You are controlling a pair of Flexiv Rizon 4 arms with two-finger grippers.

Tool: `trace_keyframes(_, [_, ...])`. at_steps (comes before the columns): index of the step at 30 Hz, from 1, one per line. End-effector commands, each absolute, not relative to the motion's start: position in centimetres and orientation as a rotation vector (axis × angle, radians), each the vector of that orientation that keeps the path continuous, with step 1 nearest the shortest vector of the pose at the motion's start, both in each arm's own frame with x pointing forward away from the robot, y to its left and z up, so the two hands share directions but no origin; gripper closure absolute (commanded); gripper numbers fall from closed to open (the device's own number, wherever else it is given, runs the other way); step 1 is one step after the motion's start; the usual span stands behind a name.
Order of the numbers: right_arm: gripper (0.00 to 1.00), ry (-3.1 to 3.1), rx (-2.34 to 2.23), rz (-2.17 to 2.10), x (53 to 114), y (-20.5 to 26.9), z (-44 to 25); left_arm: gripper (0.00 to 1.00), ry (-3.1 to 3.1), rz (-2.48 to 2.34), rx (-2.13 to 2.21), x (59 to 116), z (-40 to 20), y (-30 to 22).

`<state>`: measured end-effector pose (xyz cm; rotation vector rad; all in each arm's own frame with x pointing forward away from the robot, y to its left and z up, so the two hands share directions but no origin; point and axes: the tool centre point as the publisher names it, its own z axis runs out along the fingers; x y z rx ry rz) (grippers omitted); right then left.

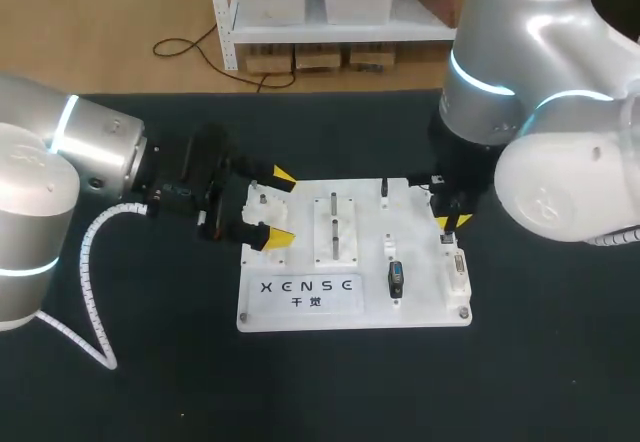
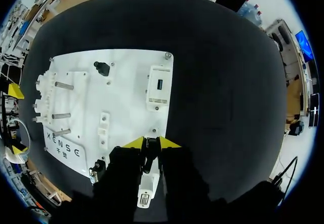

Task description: Insert the Ethernet cable into its matching sockets.

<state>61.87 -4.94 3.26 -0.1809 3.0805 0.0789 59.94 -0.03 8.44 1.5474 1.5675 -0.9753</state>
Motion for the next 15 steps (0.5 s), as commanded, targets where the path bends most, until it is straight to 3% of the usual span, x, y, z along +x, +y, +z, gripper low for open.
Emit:
trace_keyframes(1, [1.00, 3.084, -0.186, 0.082, 61.99, -4.88, 3.05, 0.00, 1.562, -0.976, 1.546, 59.96, 8.30, 0.04])
trace_keyframes(15, [1.00, 3.097, -0.196, 0.083, 61.83, -4.87, 2.42, 0.00, 1.562, -0.976, 1.546, 59.96, 8.30, 0.04])
